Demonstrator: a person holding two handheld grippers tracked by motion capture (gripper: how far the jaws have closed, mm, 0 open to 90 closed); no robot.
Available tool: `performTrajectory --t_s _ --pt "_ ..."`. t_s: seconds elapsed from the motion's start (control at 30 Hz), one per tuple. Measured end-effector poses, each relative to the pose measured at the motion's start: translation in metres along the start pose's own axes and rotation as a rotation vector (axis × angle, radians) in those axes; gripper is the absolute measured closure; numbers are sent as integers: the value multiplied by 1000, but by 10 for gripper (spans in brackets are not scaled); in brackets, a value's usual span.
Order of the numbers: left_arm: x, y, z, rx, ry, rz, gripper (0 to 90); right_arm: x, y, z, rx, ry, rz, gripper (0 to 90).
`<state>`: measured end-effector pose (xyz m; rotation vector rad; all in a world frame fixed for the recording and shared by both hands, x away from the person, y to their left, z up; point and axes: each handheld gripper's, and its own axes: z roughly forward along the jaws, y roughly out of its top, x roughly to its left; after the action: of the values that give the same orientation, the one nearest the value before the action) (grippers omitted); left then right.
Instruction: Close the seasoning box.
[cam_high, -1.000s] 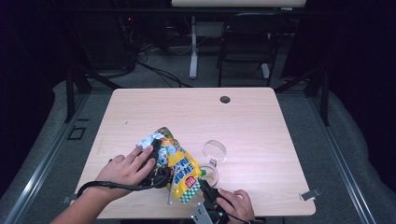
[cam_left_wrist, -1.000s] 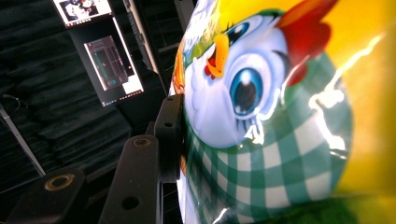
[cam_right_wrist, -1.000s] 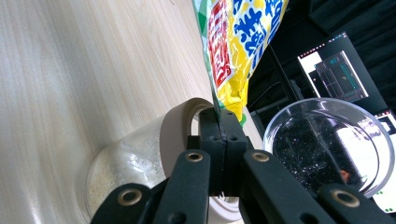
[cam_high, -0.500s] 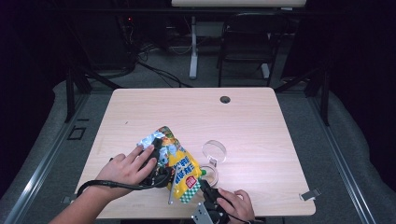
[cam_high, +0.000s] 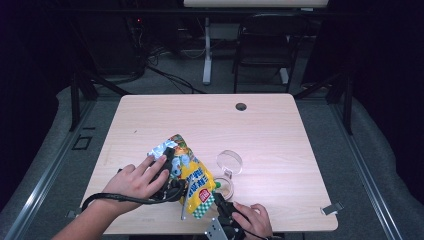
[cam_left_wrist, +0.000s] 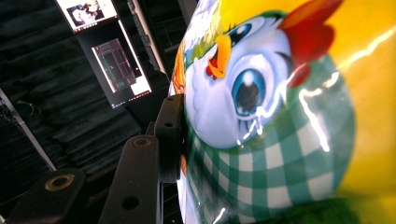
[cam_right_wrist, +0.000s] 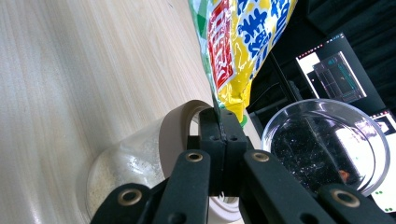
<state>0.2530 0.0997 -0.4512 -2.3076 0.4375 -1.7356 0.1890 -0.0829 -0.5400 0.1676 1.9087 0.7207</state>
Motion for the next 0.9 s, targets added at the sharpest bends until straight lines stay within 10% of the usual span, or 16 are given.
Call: performTrajectory --t_s 0.9 --pt "3 1 -3 0 -5 10 652 2 0 2 -15 3 13 900"
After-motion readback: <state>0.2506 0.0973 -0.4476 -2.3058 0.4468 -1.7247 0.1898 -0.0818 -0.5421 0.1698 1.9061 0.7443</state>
